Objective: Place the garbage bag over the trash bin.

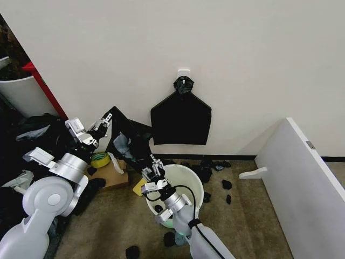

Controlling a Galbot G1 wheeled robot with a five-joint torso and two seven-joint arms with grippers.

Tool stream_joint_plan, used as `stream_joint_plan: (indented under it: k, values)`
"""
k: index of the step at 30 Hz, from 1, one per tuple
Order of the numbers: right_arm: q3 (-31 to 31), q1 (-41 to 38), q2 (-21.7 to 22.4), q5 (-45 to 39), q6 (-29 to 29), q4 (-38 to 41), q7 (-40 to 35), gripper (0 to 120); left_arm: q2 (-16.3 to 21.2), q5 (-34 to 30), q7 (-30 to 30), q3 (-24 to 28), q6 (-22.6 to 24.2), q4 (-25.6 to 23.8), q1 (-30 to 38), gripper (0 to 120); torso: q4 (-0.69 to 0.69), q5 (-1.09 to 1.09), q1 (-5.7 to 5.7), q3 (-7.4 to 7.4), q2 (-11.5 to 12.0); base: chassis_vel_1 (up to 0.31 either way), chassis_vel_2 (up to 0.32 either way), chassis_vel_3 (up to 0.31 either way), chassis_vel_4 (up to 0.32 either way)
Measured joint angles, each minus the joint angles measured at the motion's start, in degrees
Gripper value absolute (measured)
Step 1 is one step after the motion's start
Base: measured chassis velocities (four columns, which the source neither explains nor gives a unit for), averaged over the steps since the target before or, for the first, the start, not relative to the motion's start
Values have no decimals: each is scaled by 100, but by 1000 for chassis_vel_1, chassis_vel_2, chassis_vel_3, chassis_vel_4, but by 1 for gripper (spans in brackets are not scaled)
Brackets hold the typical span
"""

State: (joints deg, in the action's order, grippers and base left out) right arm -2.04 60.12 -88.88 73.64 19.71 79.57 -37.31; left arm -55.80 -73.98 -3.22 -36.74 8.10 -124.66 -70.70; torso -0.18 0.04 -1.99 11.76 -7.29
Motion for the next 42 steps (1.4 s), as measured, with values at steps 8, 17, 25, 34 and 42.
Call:
stream_joint_plan:
  k: [8,17,25,34,42]
  values:
    - [-17,6,79,-335,-44,39,1,15,-28,-1,-3,37,0,11,30,0,0,0,0,0,0,0,0,0,0]
    - [-115,-23,321,-1831,353,416,647,0,-17,1,-9,36,1,19,27,0,0,1,0,0,0,0,0,0,0]
    - [-460,-2,1242,-5831,1136,1700,2541,0,161,84,-141,92,-93,279,1,0,0,1,0,0,0,0,0,0,0]
    - [-481,13,1916,-9947,1013,3385,3875,0,316,311,-360,375,-344,665,63,0,0,1,0,0,0,0,0,0,0]
    - [-485,-17,2002,-11153,544,4038,3763,0,301,841,-609,446,-576,718,-122,26,0,1,0,0,0,0,0,0,0]
